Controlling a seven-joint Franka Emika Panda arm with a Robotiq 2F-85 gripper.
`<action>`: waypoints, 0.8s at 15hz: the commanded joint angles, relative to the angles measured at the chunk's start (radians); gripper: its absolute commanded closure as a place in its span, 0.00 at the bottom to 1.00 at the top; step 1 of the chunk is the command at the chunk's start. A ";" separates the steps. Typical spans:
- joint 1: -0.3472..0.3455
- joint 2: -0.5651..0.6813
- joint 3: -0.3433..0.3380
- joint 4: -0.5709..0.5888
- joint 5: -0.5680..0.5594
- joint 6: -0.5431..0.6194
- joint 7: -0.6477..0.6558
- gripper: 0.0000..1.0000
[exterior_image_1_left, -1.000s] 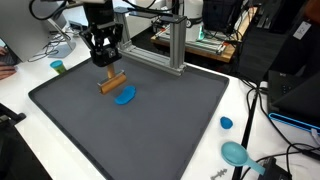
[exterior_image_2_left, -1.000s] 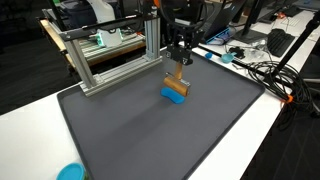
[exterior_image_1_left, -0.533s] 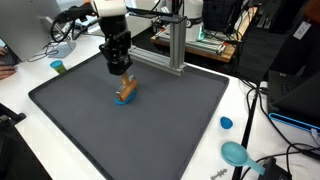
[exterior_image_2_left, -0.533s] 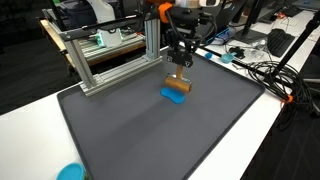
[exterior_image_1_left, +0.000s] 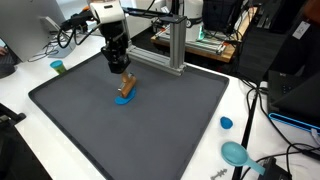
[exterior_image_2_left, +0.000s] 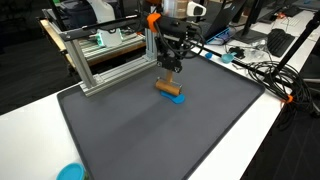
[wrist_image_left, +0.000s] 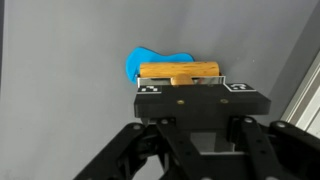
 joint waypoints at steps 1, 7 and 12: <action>0.011 -0.015 -0.008 -0.006 0.022 -0.026 0.000 0.78; 0.011 -0.039 -0.002 -0.018 0.062 -0.020 0.001 0.78; 0.021 0.002 -0.003 -0.017 0.070 -0.009 0.054 0.78</action>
